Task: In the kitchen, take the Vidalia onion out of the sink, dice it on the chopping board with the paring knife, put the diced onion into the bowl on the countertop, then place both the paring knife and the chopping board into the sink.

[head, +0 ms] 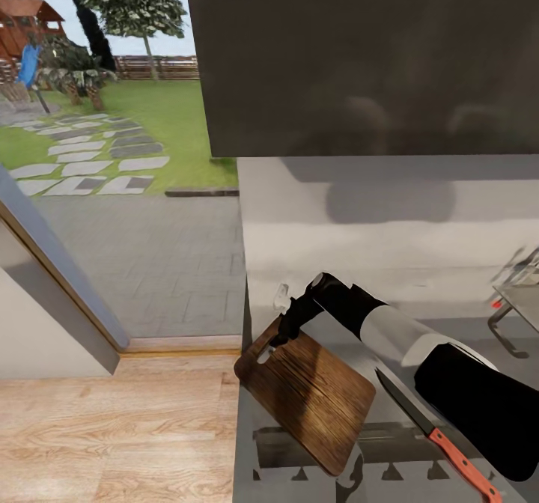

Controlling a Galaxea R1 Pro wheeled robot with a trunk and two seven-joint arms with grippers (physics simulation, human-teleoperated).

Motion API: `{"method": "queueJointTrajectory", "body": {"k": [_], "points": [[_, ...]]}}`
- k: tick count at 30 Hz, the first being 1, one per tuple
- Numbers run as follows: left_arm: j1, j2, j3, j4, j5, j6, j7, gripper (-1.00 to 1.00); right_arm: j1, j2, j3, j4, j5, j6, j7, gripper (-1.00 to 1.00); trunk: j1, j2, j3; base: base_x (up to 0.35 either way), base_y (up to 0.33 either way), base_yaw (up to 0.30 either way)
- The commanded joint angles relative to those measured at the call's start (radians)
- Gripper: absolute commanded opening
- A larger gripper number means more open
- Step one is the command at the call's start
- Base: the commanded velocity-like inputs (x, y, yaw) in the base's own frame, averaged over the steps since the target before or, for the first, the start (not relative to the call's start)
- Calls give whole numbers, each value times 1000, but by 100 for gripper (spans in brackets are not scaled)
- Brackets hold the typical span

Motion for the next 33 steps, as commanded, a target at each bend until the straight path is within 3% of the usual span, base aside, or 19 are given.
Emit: {"method": "queueJointTrajectory", "body": {"k": [1, 2, 3, 18, 33], "points": [[0, 0, 1, -1, 8, -1, -1, 100, 2, 0, 8, 2, 9, 14, 1, 100, 1, -1, -2, 0, 0, 0], [0, 0, 1, -1, 8, -1, -1, 100, 2, 0, 8, 2, 9, 14, 1, 100, 1, -1, -2, 0, 0, 0], [0, 0, 1, -1, 8, -1, -1, 100, 2, 0, 8, 2, 9, 14, 1, -100, 1, -1, -2, 0, 0, 0], [0, 0, 2, -1, 9, -1, -1, 100, 1, 5, 9, 2, 7, 17, 3, -100, 1, -1, -1, 0, 0, 0], [0, 0, 2, -5, 8, -1, -1, 100, 2, -4, 5, 7, 3, 28, 2, -100, 1, -1, 21, 0, 0, 0]]}}
